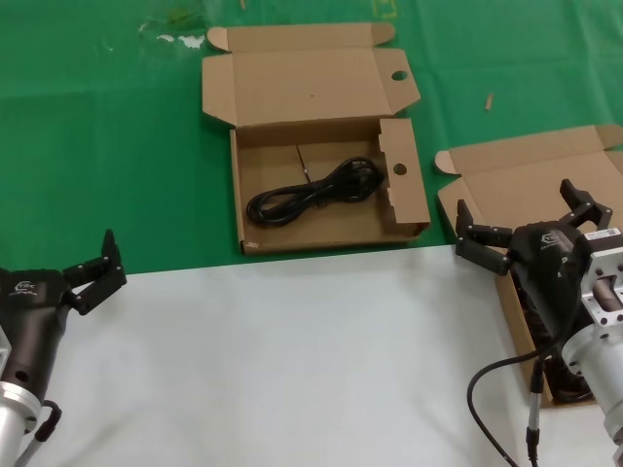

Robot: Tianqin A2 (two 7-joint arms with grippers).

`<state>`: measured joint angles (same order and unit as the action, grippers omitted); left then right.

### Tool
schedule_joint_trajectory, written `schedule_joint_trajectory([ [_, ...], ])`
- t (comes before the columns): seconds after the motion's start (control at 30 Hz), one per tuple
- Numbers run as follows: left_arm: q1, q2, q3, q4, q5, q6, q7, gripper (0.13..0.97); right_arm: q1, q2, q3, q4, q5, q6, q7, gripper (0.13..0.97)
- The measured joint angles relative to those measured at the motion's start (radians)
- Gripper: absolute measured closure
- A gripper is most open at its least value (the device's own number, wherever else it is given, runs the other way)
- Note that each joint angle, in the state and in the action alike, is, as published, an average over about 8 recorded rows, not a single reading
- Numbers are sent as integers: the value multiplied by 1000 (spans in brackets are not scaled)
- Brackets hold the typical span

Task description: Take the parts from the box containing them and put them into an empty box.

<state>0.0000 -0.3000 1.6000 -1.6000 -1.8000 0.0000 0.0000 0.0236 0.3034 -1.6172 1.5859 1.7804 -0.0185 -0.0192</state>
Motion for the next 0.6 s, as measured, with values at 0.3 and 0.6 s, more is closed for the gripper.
schedule_joint_trajectory([
  [0.3, 0, 0, 0, 0, 0, 0, 0, 132, 0, 0, 0, 0, 0, 0, 0, 129],
  [0.6, 0, 0, 0, 0, 0, 0, 0, 132, 0, 0, 0, 0, 0, 0, 0, 129],
])
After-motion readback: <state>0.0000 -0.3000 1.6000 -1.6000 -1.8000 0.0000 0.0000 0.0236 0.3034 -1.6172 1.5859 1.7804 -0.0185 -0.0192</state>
